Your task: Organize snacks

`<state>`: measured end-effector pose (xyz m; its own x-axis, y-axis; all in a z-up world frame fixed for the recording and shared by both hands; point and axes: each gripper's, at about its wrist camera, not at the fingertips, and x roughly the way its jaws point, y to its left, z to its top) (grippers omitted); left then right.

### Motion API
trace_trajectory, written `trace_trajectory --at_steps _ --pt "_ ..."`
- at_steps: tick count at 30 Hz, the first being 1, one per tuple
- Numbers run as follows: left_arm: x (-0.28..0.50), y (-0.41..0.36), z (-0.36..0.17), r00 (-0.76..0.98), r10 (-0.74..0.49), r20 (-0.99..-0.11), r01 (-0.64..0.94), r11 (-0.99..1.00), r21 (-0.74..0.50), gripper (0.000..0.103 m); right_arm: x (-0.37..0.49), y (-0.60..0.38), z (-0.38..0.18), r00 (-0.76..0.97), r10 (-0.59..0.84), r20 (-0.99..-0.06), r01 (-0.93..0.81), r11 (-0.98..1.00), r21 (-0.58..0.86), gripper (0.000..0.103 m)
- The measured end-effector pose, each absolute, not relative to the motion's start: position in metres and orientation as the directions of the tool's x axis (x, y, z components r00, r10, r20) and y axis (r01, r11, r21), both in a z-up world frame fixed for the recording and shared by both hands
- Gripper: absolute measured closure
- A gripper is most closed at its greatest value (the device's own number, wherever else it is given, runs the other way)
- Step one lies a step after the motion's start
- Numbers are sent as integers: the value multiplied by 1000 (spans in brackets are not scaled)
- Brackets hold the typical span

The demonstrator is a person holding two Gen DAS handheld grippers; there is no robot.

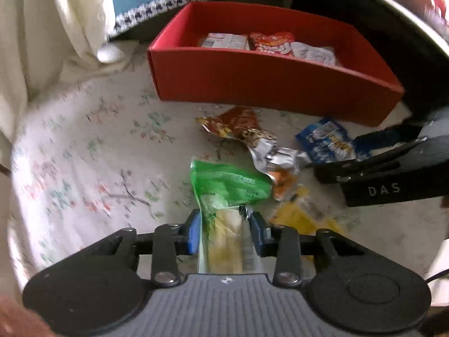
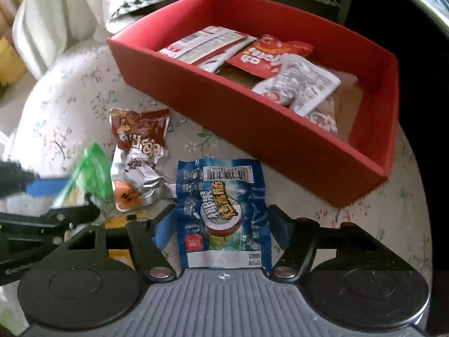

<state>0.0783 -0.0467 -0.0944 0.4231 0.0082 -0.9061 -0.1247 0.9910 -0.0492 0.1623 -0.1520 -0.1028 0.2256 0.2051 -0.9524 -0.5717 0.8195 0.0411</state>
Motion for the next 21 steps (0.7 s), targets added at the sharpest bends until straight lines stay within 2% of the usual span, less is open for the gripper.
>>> trace_trajectory --at_steps 2,11,21 --pt "75 -42 -89 441 -38 -897 -145 983 -113 76 165 -157 -101 215 223 -951 -547 834 72 29" --pt "63 -25 -47 534 -112 -838 -170 957 -236 78 175 -172 -73 230 354 -906 -480 851 211 29" --pt "77 -18 -18 630 -160 -760 -137 940 -311 78 185 -178 -40 313 435 -844 -442 854 275 29"
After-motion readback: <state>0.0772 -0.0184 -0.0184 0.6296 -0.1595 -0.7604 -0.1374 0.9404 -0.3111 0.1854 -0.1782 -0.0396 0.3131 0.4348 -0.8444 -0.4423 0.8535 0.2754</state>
